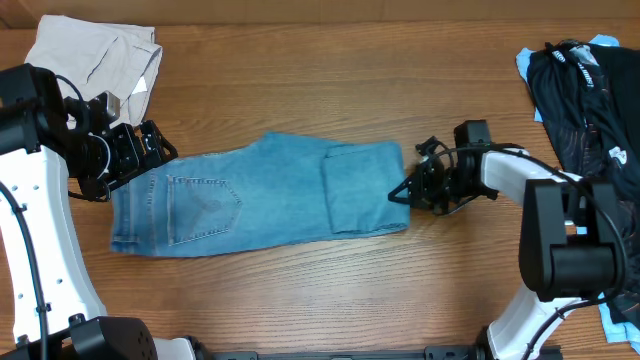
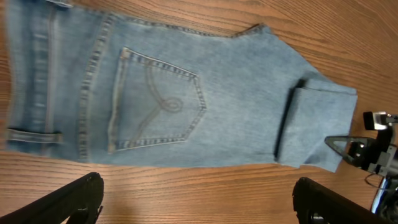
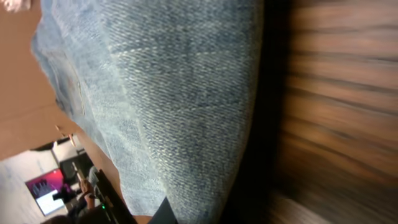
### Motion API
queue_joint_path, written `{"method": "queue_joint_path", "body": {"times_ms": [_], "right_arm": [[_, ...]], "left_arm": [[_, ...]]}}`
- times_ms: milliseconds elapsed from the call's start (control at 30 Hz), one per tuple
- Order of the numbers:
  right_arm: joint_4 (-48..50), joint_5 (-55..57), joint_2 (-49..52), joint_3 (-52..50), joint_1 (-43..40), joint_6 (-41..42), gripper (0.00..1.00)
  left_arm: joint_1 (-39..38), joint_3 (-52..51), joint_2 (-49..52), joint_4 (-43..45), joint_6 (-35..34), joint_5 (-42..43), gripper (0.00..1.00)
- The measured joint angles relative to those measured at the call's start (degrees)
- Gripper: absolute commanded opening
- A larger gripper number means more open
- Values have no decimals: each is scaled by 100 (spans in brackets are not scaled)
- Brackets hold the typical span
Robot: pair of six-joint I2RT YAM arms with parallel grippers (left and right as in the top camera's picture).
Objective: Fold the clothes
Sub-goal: 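Grasp the folded edge and fold it leftward over the back pocket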
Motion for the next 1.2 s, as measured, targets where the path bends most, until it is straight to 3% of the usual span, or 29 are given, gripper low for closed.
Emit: {"method": "queue_joint_path", "body": {"times_ms": [367,533,900,1200], "right_arm": [[-1279,1733,-1150,721,-306,44,4],[-1357,2420,-1733,887,212,184,4],[-960,3689,-1764,896,2153,914,4],[-702,3884,-1764,896,2673,1147,4]], "left_arm": [[0,0,0,0,0,0,100],[0,0,0,0,-2,0,100],[0,0,0,-48,0,0,100],[0,0,0,-66,0,0,100]]}}
